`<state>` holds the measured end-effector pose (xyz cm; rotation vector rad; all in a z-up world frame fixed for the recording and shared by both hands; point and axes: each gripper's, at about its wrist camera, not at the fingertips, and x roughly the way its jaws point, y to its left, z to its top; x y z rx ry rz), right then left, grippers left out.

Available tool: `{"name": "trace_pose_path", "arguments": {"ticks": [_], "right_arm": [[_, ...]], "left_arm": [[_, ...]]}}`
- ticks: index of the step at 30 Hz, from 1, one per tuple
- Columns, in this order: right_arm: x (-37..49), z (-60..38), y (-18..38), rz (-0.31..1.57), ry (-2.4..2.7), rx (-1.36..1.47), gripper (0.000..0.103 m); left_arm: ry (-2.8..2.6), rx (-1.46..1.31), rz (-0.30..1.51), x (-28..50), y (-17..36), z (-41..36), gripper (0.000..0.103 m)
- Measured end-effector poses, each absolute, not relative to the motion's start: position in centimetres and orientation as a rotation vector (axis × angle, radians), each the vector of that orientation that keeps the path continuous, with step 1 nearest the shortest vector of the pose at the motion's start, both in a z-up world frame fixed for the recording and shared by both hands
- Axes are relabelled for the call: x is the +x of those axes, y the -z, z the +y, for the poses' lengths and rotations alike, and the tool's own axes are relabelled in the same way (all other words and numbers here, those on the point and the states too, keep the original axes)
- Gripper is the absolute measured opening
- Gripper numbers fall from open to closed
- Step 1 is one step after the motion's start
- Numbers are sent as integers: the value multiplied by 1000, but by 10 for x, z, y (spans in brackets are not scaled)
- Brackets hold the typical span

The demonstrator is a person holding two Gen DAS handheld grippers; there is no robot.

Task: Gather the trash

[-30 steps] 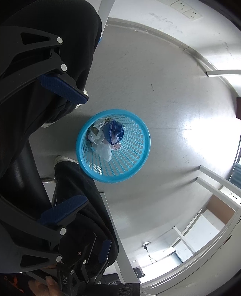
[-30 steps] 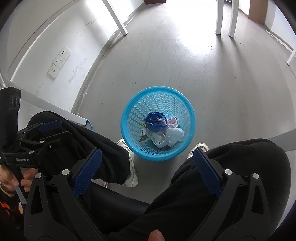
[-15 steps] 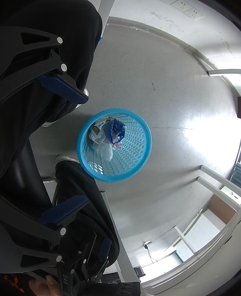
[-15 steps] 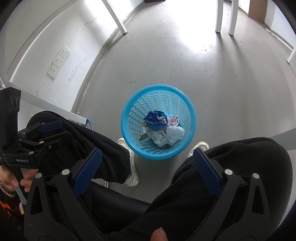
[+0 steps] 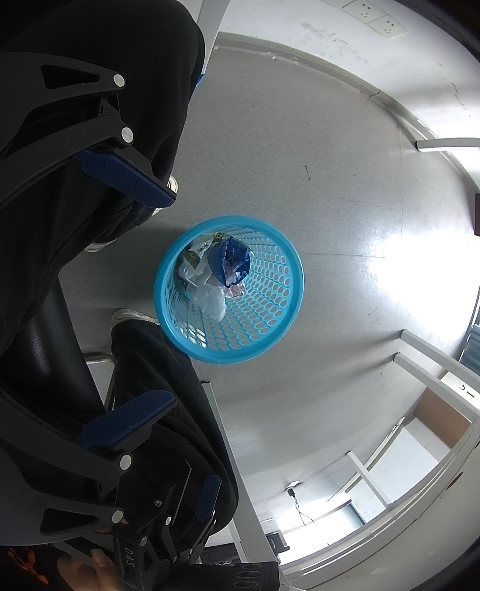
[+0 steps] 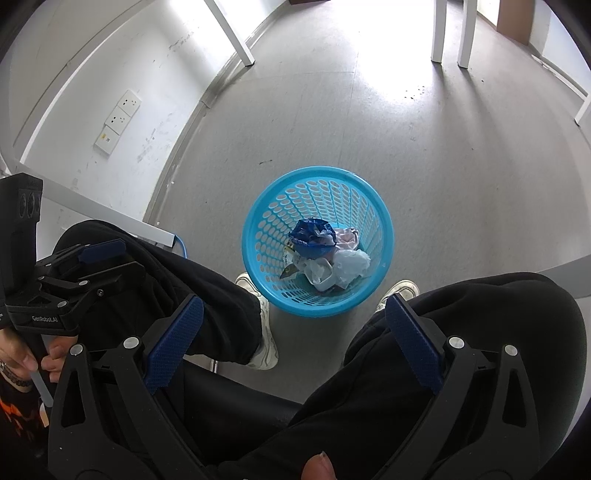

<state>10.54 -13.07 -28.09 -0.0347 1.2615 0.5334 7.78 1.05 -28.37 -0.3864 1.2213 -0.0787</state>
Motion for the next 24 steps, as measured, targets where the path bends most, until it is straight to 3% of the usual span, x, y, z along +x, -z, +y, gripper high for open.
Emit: {"name": "trace_pose_path", "arguments": {"ticks": [24], "right_arm": [[105, -131, 282, 1268, -535, -32, 94]], "left_arm": [[93, -394, 1224, 77, 285, 10, 97]]}}
